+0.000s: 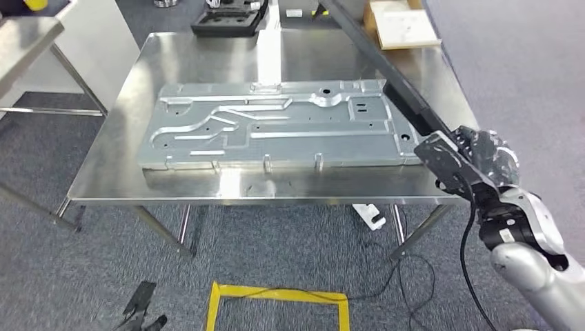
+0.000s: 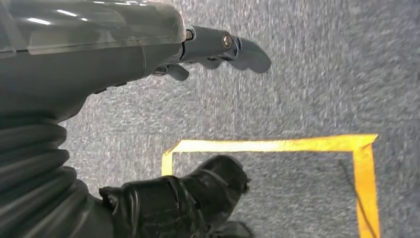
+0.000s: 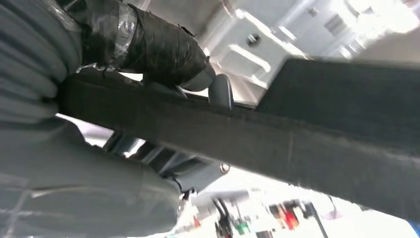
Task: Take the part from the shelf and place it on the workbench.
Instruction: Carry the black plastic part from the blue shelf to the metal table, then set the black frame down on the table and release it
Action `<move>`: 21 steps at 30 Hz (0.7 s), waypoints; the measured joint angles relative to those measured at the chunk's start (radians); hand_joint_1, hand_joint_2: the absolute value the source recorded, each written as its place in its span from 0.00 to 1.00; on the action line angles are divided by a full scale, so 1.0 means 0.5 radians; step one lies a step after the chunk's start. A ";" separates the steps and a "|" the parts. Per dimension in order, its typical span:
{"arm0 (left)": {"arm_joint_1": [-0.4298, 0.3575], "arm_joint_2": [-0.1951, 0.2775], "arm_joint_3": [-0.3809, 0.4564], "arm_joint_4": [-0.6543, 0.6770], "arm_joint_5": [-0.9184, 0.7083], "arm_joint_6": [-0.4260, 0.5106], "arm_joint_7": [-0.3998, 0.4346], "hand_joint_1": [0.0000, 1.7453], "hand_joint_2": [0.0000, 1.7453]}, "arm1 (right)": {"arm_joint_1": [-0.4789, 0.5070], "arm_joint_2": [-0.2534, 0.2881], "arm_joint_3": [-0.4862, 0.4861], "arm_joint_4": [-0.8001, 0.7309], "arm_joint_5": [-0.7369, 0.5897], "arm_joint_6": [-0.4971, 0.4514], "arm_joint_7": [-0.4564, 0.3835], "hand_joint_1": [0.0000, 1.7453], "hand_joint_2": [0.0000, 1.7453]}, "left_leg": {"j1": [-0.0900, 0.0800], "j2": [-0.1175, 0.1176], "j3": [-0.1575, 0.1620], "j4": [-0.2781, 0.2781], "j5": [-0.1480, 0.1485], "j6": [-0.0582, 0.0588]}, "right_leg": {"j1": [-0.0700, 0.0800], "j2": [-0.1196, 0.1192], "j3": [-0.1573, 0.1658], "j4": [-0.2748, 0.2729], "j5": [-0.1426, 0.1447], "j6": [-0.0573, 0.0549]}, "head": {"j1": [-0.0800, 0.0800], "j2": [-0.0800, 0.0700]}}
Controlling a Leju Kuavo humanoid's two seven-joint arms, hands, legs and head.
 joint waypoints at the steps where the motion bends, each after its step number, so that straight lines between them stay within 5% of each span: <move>1: -0.002 0.000 -0.004 0.000 0.001 0.000 0.001 0.00 1.00 | 0.016 -0.001 -0.004 0.036 -0.025 -0.002 0.000 0.98 1.00 | 0.013 0.014 -0.076 0.115 -0.037 -0.015 | -0.003 -0.005 0.013 -0.001 -0.011 -0.002 | -0.003 0.000; 3: 0.001 -0.001 -0.012 0.000 0.001 0.000 0.005 0.00 1.00 | 0.054 -0.005 -0.014 0.115 -0.066 -0.013 0.000 0.98 1.00 | 0.036 0.027 -0.187 0.234 -0.046 -0.036 | -0.011 -0.009 0.040 -0.001 -0.036 0.005 | -0.003 0.000; 4: 0.002 -0.002 -0.015 0.000 0.002 0.000 0.007 0.00 1.00 | 0.074 -0.009 -0.018 0.154 -0.080 -0.024 0.000 0.98 1.00 | 0.046 0.032 -0.199 0.201 0.002 -0.043 | -0.017 -0.010 0.056 0.000 -0.051 0.012 | -0.003 0.000; 7: 0.000 -0.002 -0.019 0.000 0.008 0.000 0.010 0.00 1.00 | 0.120 -0.025 -0.038 0.255 -0.095 -0.085 -0.001 0.98 1.00 | 0.057 0.042 -0.092 -0.145 0.234 -0.056 | -0.032 -0.011 0.110 -0.003 -0.091 0.044 | -0.002 0.000; 9: -0.005 -0.002 -0.026 0.000 0.017 0.001 0.011 0.00 1.00 | 0.137 -0.035 -0.062 0.315 -0.095 -0.127 -0.001 0.98 1.00 | 0.045 0.044 -0.050 -0.262 0.261 -0.044 | -0.031 -0.011 0.118 -0.011 -0.105 0.070 | -0.001 0.000; 12: -0.004 -0.002 -0.042 0.001 0.027 0.005 0.010 0.00 1.00 | 0.167 -0.051 -0.087 0.393 -0.084 -0.152 -0.003 0.98 1.00 | 0.038 0.038 -0.029 -0.284 0.250 -0.002 | -0.029 -0.012 0.132 -0.025 -0.126 0.111 | 0.005 0.000; 14: -0.007 -0.003 -0.049 0.001 0.032 0.007 0.006 0.00 1.00 | 0.187 -0.062 -0.097 0.434 -0.065 -0.154 -0.006 0.98 1.00 | 0.043 0.035 -0.003 -0.300 0.241 0.026 | -0.030 -0.007 0.086 0.078 -0.185 0.118 | 0.016 0.000; 17: -0.011 -0.004 -0.052 0.001 0.036 0.008 0.004 0.00 1.00 | 0.214 -0.066 -0.103 0.484 -0.048 -0.154 -0.006 0.98 1.00 | 0.030 0.030 0.029 -0.303 0.213 0.063 | -0.015 0.002 -0.143 0.466 -0.313 0.107 | 0.031 0.000; 19: -0.009 -0.006 -0.054 0.001 0.038 0.008 0.003 0.00 1.00 | 0.236 -0.066 -0.103 0.514 -0.045 -0.154 -0.007 0.98 1.00 | 0.018 0.020 0.058 -0.297 0.187 0.073 | -0.007 0.003 -0.230 0.543 -0.261 0.101 | 0.032 0.000; 21: -0.011 -0.008 -0.054 0.001 0.040 0.008 0.002 0.00 1.00 | 0.244 -0.066 -0.103 0.532 -0.040 -0.152 -0.009 0.98 1.00 | 0.012 0.010 0.090 -0.282 0.153 0.069 | -0.003 0.003 -0.177 0.334 -0.085 0.089 | 0.033 0.000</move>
